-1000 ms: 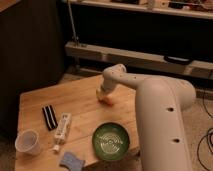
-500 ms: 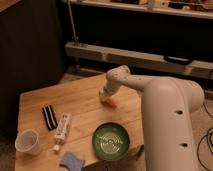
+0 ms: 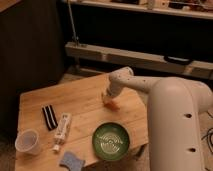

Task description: Drag the pepper across the table

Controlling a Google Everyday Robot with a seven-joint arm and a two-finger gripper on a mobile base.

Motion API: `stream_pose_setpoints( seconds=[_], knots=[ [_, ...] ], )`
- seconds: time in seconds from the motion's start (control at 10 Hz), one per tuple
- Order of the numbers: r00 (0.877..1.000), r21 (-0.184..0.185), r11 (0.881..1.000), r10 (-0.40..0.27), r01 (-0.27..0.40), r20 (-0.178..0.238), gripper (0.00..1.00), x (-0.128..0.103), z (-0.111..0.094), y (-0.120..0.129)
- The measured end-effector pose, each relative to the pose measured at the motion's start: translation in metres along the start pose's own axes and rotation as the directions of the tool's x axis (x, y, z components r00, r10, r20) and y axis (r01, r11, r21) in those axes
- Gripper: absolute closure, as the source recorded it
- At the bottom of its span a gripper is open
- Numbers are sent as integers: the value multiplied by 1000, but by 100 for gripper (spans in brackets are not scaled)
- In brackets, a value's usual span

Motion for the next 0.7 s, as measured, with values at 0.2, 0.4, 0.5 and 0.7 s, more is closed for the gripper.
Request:
stream_pose_setpoints(
  seconds=[0.2, 0.4, 0.5, 0.7],
  knots=[
    [1000, 0, 1000, -2, 2, -3, 96, 5, -4, 2],
    [1000, 0, 1000, 2, -2, -12, 96, 16, -7, 4],
    [1000, -1, 1000, 7, -7, -15, 96, 20, -6, 4],
    [1000, 0, 1000, 19, -19, -22, 96, 32, -6, 6]
  ],
)
